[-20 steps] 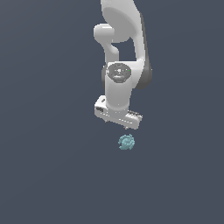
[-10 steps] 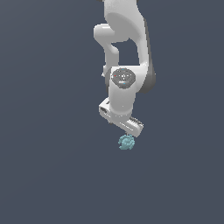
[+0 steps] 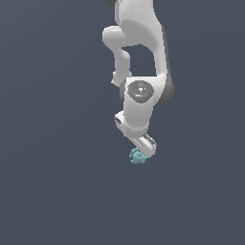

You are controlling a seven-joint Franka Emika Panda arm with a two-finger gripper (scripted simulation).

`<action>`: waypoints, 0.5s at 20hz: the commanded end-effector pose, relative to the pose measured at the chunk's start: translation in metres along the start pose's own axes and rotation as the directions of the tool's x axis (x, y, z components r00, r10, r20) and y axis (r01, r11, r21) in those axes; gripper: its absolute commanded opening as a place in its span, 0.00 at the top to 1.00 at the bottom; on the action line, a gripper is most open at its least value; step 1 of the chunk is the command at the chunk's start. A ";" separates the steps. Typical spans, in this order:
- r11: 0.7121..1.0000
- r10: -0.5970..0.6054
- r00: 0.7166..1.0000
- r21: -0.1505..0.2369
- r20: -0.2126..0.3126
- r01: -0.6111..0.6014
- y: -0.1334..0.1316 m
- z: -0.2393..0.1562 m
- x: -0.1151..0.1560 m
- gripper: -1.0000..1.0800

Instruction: Pick up the object and move it to a goal position.

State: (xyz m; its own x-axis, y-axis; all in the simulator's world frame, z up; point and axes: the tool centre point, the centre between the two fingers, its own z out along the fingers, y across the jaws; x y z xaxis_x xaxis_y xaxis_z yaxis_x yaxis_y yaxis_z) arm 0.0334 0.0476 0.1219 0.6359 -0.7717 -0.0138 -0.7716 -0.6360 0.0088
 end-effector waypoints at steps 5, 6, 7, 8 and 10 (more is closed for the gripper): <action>0.987 0.164 0.987 0.003 -0.003 -0.164 -0.012 0.007 -0.003 0.04; 0.982 0.188 0.982 0.004 -0.003 -0.188 -0.013 0.008 -0.003 0.04; 0.977 0.213 0.977 0.005 -0.004 -0.213 -0.015 0.009 -0.004 0.04; 0.972 0.237 0.972 0.005 -0.004 -0.237 -0.017 0.010 -0.004 0.04; 0.959 0.285 0.959 0.007 -0.005 -0.284 -0.021 0.012 -0.005 0.04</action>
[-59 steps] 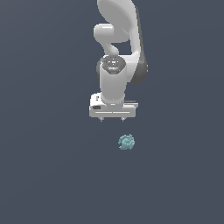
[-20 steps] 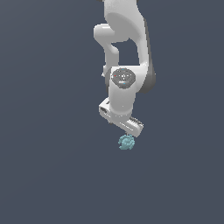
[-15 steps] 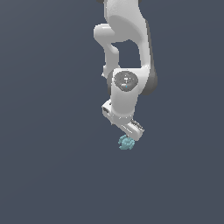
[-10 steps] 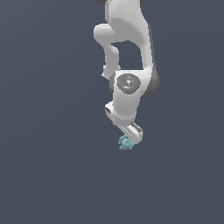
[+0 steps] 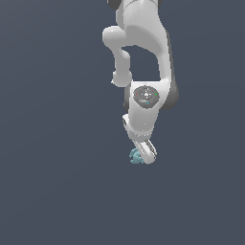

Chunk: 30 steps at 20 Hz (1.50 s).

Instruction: Pick up the object and move it to a goal position.

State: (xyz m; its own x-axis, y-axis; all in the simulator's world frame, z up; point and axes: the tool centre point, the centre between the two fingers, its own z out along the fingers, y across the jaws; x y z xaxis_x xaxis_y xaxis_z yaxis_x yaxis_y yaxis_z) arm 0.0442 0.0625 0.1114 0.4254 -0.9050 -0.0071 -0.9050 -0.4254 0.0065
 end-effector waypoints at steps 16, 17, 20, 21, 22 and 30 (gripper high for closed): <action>0.967 0.256 0.967 0.008 -0.005 -0.256 -0.017 0.011 -0.010 0.04; 0.966 0.259 0.966 0.008 -0.005 -0.259 -0.017 0.011 -0.010 0.04; 0.966 0.258 0.966 0.008 -0.005 -0.257 -0.017 0.011 -0.011 0.04; 0.966 0.258 0.966 0.008 -0.005 -0.257 -0.017 0.011 -0.011 0.04; 0.966 0.258 0.966 0.008 -0.005 -0.257 -0.017 0.012 -0.011 0.04; 0.965 0.261 0.965 0.008 -0.005 -0.261 -0.016 0.047 -0.010 0.04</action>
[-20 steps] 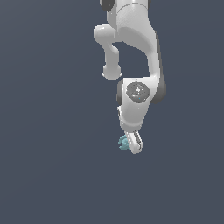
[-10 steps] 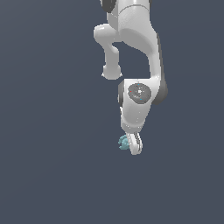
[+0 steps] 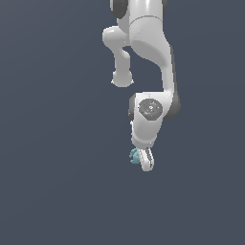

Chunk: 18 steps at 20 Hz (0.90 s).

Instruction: Pick up the object and move it to a goal position.

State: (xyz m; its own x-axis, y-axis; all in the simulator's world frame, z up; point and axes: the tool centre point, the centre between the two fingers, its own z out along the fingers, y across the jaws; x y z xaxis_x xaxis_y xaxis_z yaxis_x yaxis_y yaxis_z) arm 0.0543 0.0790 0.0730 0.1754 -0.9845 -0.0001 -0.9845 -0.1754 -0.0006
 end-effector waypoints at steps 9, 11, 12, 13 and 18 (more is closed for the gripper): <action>1.000 0.002 1.000 -0.001 0.000 -0.002 -0.001 0.023 0.000 1.00; 1.000 0.002 1.000 -0.001 0.000 -0.002 -0.001 0.023 0.000 1.00; 1.000 0.002 1.000 -0.001 0.000 -0.002 -0.001 0.023 0.000 1.00; 1.000 0.002 1.000 -0.001 0.000 -0.002 -0.001 0.023 0.000 1.00; 1.000 0.002 1.000 -0.001 0.000 -0.002 -0.001 0.023 0.000 1.00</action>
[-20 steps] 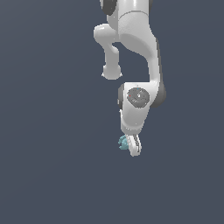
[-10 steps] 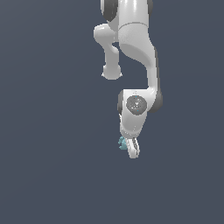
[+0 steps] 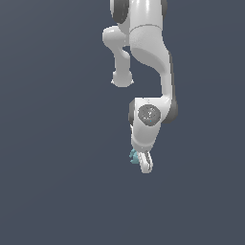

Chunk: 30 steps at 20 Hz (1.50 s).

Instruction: Pick up the object and move it to a goal position.

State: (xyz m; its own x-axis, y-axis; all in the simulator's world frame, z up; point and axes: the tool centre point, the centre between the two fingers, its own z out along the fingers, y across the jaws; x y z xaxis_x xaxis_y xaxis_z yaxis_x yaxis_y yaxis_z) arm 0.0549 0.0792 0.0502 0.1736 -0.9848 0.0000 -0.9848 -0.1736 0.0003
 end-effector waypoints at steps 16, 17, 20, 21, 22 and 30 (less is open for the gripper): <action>1.000 0.000 1.000 0.000 0.001 0.000 0.032 -0.032 0.032 1.00; 1.000 0.000 1.000 0.000 0.001 0.000 0.036 -0.037 0.037 1.00; 1.000 0.000 1.000 0.000 0.002 0.000 0.053 -0.054 0.054 1.00; 1.000 0.000 1.000 0.000 0.003 0.000 0.059 -0.060 0.061 1.00; 1.000 0.000 1.000 0.000 0.003 0.000 0.065 -0.067 0.067 1.00; 1.000 0.001 1.000 0.000 0.005 -0.001 0.120 -0.125 0.126 1.00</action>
State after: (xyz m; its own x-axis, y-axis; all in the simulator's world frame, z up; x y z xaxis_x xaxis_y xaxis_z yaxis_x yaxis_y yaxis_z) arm -0.0329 -0.0525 0.1639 0.1732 -0.9849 -0.0044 -0.9849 -0.1732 0.0005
